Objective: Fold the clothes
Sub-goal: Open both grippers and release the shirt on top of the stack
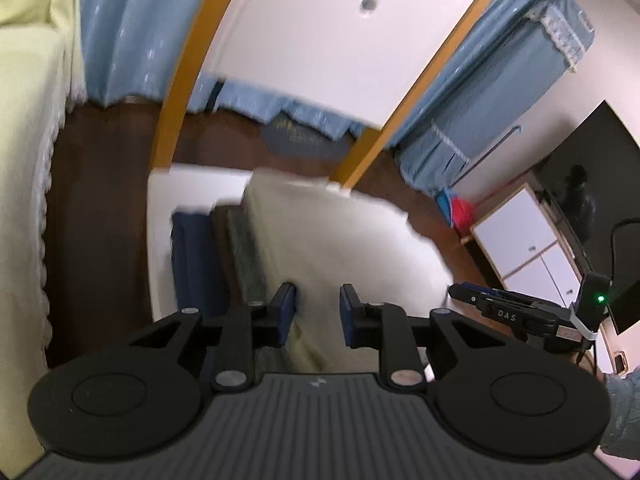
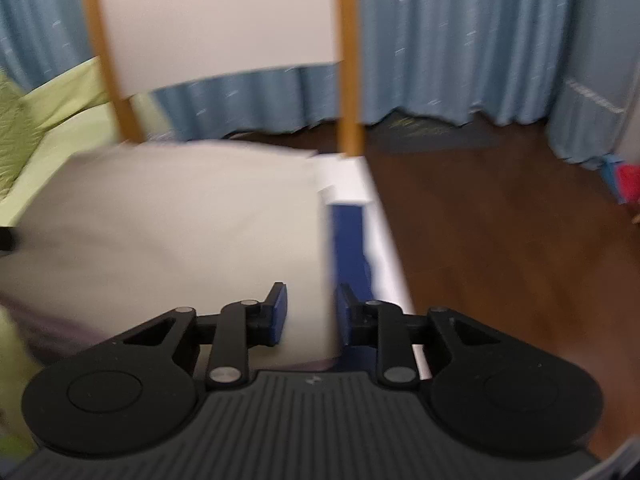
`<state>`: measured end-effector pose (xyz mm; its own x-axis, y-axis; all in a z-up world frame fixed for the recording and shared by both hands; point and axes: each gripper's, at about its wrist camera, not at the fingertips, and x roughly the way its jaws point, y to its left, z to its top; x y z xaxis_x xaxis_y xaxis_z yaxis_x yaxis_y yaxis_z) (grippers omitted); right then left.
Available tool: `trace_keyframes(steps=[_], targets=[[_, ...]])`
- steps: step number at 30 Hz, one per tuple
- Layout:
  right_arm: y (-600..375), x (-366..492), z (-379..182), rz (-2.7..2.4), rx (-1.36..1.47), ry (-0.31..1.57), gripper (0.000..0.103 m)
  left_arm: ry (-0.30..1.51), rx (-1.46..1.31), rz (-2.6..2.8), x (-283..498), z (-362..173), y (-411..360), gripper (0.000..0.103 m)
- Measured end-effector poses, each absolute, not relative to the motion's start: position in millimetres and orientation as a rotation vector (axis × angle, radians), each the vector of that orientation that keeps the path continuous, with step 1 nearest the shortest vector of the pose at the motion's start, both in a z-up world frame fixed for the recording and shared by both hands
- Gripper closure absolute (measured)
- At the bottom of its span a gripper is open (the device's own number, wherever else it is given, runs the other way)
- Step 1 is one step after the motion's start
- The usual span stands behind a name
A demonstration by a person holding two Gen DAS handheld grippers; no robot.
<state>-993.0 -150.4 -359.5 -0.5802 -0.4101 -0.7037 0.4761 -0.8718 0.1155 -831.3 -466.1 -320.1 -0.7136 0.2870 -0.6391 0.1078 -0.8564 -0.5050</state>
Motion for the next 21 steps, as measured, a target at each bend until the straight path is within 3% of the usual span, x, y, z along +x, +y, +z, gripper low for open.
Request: trace_keyframes(steps=[4, 8, 10, 12, 17, 21], targets=[[-166, -1007, -351, -2.3, 0.923, -0.014, 0.08, -0.66, -1.197, 2.686, -881, -327, -461, 0.073], [-190, -1024, -371, -2.217, 1.001, 0.042, 0.078, -0.614, -1.306, 2.679, -898, -338, -461, 0.068], [-183, -1036, -374, -2.264, 1.051, 0.012, 0.068, -0.535, -1.377, 2.702, -882, -327, -458, 0.067], [-171, -1042, -369, -2.332, 1.08, 0.076, 0.067, -0.491, -1.467, 2.708, -865, -320, -456, 0.067], [-145, -1049, -352, -2.341, 1.071, 0.015, 0.067, -0.615, -1.418, 2.76, -834, -288, -454, 0.069], [-159, -1032, -339, -2.182, 0.952, -0.077, 0.067, -0.63, -1.339, 2.737, -831, -292, -443, 0.068]])
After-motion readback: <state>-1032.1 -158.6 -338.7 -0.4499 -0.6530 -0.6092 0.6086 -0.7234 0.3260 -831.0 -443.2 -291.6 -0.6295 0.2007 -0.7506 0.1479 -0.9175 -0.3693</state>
